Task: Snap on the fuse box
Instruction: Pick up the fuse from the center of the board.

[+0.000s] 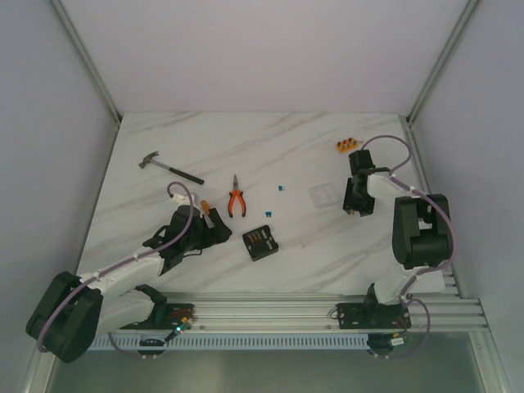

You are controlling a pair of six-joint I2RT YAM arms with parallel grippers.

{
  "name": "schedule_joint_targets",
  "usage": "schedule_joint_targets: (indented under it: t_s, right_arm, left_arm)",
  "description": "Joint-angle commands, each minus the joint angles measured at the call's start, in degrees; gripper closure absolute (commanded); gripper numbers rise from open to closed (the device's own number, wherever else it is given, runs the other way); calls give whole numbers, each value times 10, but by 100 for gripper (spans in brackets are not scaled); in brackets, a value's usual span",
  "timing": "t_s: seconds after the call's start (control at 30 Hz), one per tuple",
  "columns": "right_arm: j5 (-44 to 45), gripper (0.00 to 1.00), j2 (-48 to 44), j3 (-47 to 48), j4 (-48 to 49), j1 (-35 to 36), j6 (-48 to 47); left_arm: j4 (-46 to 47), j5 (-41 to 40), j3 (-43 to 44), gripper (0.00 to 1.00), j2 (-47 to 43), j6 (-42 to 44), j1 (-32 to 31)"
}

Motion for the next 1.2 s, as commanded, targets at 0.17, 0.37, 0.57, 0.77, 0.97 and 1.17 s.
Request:
schedule_joint_targets:
  t_s: [0.17,0.37,0.57,0.77,0.97,1.17]
  right_arm:
    - [-27,51,3,30,5,-2,-31]
    - [-42,54,35,55,5,-3,-40]
    - [-52,58,49,59,-2,-7,-46]
    - [-61,65,50,59,-19,-10,-57]
    - [-64,65,50,53,-29,-11,-69]
    - [-52,67,68,59,-28,-12,-70]
  left_arm:
    - [6,9,8,0,-7,-4,3]
    - [6,11,6,0,-13,-6,2]
    - [6,11,4,0,-11,-6,3]
    - [6,12,4,0,-11,-6,3]
    - [6,14,4,0,-11,-7,3]
    - [6,17,6,0,-14,-7,2]
